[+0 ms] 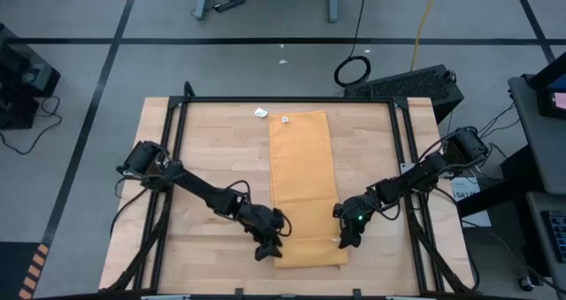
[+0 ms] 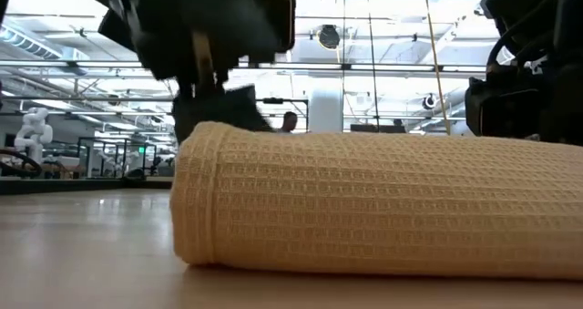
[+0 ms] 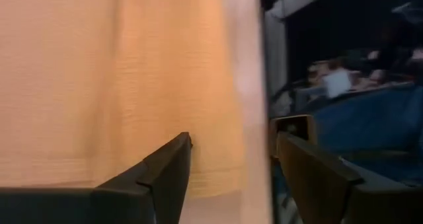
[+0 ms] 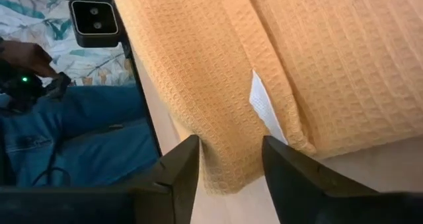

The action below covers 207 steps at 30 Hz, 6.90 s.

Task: Roll towel into tight, uniform cylinder
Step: Roll the orange towel

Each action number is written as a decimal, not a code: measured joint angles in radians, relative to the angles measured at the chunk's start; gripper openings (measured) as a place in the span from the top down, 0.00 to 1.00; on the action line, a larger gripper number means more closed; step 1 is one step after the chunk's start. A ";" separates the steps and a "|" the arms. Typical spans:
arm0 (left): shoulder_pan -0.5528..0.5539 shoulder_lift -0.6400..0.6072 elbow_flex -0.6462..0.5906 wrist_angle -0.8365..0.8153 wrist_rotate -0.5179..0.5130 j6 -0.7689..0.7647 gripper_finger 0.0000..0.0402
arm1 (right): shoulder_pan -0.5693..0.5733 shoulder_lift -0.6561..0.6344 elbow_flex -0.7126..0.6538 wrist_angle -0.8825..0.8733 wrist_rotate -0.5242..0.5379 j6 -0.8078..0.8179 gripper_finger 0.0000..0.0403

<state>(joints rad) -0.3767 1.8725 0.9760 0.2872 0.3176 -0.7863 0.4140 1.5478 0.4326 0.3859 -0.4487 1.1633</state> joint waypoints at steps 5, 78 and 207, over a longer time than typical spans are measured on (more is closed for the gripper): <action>-0.043 0.000 0.000 0.023 -0.011 -0.019 0.48 | 0.000 0.000 0.000 0.000 -0.004 0.003 0.75; -0.263 0.219 0.200 0.029 -0.759 0.589 0.16 | 0.001 -0.001 0.001 -0.032 0.111 0.242 0.99; 0.156 0.004 0.207 -0.487 0.190 0.057 0.46 | 0.279 0.196 0.382 -0.346 0.560 -0.316 0.99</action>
<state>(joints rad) -0.2204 1.8764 1.1828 -0.2001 0.5072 -0.7296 0.6926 1.7439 0.8143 0.0398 0.1110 0.8470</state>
